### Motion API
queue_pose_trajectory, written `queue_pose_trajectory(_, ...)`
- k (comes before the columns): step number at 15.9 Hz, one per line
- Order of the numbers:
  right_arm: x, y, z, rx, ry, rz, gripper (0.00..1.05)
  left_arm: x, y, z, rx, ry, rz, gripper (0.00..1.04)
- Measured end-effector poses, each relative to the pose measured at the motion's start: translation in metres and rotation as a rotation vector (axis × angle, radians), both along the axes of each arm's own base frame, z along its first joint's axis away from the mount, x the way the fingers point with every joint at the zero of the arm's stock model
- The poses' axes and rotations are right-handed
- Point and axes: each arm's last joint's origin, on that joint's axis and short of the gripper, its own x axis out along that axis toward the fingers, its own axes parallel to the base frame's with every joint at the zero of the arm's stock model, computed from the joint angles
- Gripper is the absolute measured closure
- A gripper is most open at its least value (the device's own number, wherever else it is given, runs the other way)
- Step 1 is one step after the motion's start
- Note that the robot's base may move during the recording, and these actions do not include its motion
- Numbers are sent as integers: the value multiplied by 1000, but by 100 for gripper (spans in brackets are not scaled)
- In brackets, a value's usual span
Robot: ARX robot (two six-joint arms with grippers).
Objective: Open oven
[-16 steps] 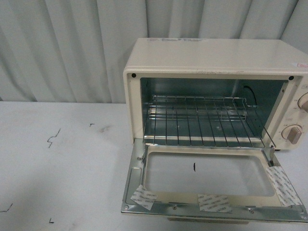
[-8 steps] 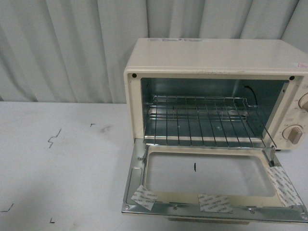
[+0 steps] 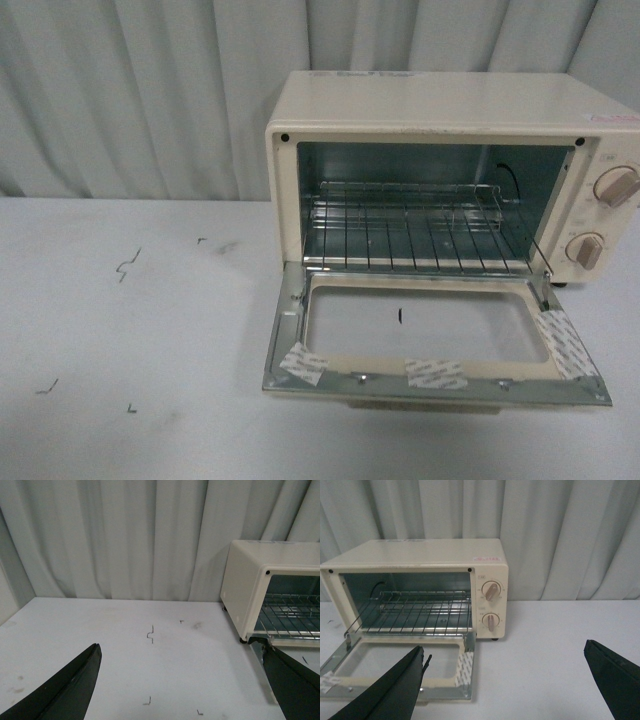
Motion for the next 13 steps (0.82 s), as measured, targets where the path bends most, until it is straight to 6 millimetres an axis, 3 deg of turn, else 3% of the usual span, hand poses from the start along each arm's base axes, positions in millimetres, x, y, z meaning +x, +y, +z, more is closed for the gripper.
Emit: queue_pose_trajectory(13,0,0,-1,0,6,0,6,0,0,0,0,2,0,7)
